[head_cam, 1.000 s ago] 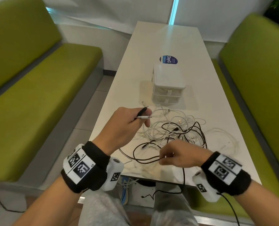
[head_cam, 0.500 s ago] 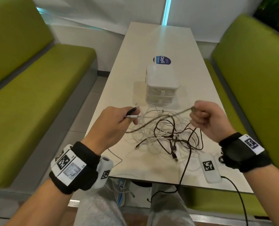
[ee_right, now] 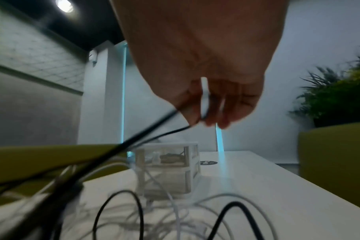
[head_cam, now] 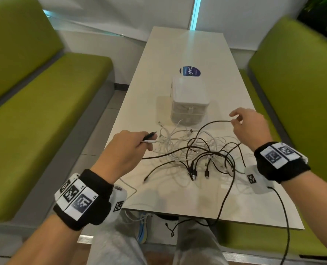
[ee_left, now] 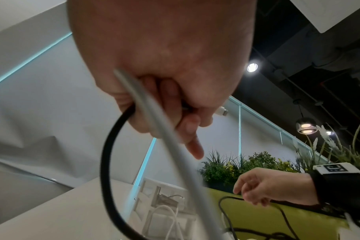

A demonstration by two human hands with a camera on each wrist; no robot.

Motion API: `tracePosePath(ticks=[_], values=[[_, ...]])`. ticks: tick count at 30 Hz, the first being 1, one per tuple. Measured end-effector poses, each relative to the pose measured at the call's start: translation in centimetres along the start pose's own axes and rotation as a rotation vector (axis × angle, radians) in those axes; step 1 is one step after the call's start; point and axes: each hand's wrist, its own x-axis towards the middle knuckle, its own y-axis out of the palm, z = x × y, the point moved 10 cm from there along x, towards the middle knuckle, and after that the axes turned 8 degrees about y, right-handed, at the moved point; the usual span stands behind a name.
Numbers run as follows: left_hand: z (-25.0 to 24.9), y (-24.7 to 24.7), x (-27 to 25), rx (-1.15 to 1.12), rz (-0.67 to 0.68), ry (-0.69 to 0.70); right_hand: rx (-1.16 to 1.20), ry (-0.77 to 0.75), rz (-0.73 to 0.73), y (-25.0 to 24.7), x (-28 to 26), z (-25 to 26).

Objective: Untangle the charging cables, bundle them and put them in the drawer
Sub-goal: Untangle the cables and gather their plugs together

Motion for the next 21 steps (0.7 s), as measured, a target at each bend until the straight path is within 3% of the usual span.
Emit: tracePosePath(ticks=[4, 8, 10, 12, 14, 18, 21], values=[[-0.1, 1.2, 0.2, 0.019, 0.028, 0.019, -0.064, -0.104, 0.007, 0.9, -3.5, 1.6], [-1.6, 2.3, 0.8, 0.072, -0.009, 0.123, 0.035, -0.069, 0.203, 2.3, -6.7, 1.6], [-3.0, 3.0, 1.2, 0.04, -0.027, 0.189, 0.062, -0.074, 0.375, 3.9, -7.4, 1.7], [-4.6, 4.8, 1.6, 0.041, 0.031, 0.242, 0.165, -0.026, 0.538, 5.3, -7.8, 1.5], [-6.1, 7.6, 2.0, 0.078, 0.121, 0.302, 0.283, 0.042, 0.607, 6.0, -7.9, 1.2], [-7.8, 13.4, 2.7, 0.216, 0.334, 0.346, 0.529, 0.054, 0.642, 5.8, -7.7, 1.7], [-8.3, 15.4, 3.0, 0.34, 0.389, 0.363, 0.616, 0.061, 0.657, 5.4, -7.5, 1.8]])
